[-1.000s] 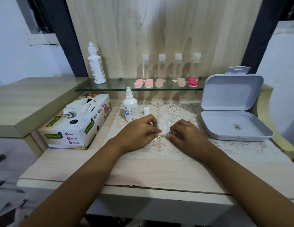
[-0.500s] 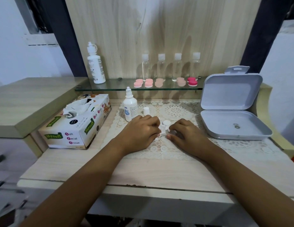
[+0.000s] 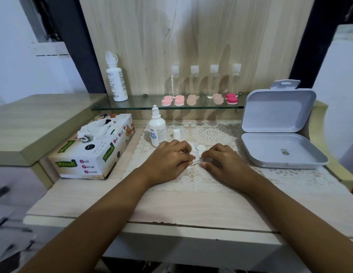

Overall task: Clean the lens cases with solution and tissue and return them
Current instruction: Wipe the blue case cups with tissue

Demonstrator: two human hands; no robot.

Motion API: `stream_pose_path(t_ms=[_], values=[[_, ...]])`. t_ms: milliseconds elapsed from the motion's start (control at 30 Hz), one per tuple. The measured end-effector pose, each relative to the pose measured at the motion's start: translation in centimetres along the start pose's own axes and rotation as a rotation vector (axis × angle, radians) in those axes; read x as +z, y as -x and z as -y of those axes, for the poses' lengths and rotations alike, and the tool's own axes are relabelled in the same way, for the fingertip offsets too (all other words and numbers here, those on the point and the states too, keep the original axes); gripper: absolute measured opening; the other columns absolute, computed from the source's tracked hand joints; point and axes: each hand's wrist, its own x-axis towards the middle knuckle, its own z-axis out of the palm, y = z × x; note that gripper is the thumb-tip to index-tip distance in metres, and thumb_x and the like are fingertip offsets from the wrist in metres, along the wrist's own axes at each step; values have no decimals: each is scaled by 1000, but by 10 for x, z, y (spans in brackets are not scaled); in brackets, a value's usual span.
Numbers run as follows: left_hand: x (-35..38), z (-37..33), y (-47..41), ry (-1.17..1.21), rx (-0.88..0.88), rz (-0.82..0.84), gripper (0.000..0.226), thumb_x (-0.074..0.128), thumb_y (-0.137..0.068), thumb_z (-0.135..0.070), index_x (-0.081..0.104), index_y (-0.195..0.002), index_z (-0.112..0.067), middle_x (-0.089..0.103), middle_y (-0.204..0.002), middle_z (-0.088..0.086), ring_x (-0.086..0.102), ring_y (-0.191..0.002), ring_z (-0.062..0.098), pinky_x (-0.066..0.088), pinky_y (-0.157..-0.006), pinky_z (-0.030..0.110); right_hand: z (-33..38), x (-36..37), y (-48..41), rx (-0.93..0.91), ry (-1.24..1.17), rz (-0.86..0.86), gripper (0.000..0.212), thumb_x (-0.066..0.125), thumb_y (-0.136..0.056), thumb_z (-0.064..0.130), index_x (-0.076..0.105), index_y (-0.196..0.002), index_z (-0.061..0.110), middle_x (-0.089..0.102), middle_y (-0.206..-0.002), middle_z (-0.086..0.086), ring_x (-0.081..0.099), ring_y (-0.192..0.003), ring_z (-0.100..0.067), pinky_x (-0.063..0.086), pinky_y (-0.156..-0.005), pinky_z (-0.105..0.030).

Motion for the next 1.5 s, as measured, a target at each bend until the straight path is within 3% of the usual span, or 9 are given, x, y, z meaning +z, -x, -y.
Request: stream_pose_path(t_ms=[167, 400, 567, 700, 867, 1067, 1233, 1367, 1500], values=[[-2, -2, -4, -44, 39, -26, 29, 44, -87, -32, 70, -87, -17, 59, -92, -3, 54, -80, 16, 40, -65, 30, 0, -1, 1, 11, -13, 5, 30, 62, -86, 33, 64, -113, 19, 56, -107, -4, 48, -102, -24, 39, -87, -33], [6, -3, -5, 342, -180, 64, 25, 55, -85, -28, 68, -101, -13, 46, -99, -13, 42, -93, 11, 36, -84, 30, -1, -1, -1, 14, -24, 20, 30, 62, -86, 33, 64, -114, 20, 56, -107, -5, 48, -103, -25, 40, -88, -34], [0, -2, -1, 128, -148, 72, 29, 50, -90, -39, 70, -105, -25, 54, -101, -11, 47, -95, 12, 27, -81, 32, 0, -2, -1, 25, -28, 37, 31, 61, -87, 34, 63, -115, 20, 55, -108, -5, 48, -105, -24, 39, -89, -33], [-5, -6, -2, -119, -65, 17, 33, 43, -85, -41, 72, -90, -26, 61, -92, -9, 59, -84, 18, 42, -71, 37, 0, -3, -1, 34, -14, 48, 32, 60, -87, 35, 62, -116, 21, 55, -110, -4, 46, -106, -23, 37, -88, -30], [-4, -10, -6, -51, -48, 42, 32, 44, -83, -37, 69, -91, -18, 58, -94, -6, 56, -89, 18, 35, -76, 32, 1, -3, 0, 35, -24, 40, 31, 60, -87, 36, 62, -115, 22, 55, -108, -2, 47, -105, -22, 37, -88, -31], [2, -12, -7, 265, -243, 53, 19, 61, -88, -26, 67, -105, -19, 44, -100, -14, 34, -98, 6, 22, -84, 29, 1, -4, -1, 36, -8, 53, 32, 60, -87, 36, 62, -116, 21, 55, -110, -3, 46, -107, -23, 37, -89, -31], [-2, -9, -4, 105, -205, 46, 22, 57, -90, -36, 69, -106, -26, 50, -103, -14, 43, -107, 12, 19, -93, 34, 2, -4, -1, 38, 0, 62, 32, 59, -88, 36, 61, -117, 22, 55, -111, -4, 45, -108, -23, 38, -90, -33], [-7, -10, -5, -66, -100, 31, 24, 53, -85, -37, 72, -94, -24, 59, -99, -8, 54, -99, 18, 31, -91, 46, 3, -5, -2, 36, 9, 70, 33, 58, -88, 36, 61, -117, 21, 55, -112, -4, 46, -108, -24, 38, -90, -33], [-5, -12, -8, 33, -144, 61, 23, 54, -89, -35, 67, -102, -21, 52, -103, -11, 45, -107, 13, 20, -94, 36, 4, -5, -2, 36, 6, 66, 33, 59, -88, 36, 61, -117, 20, 55, -112, -4, 46, -108, -23, 38, -89, -33]])
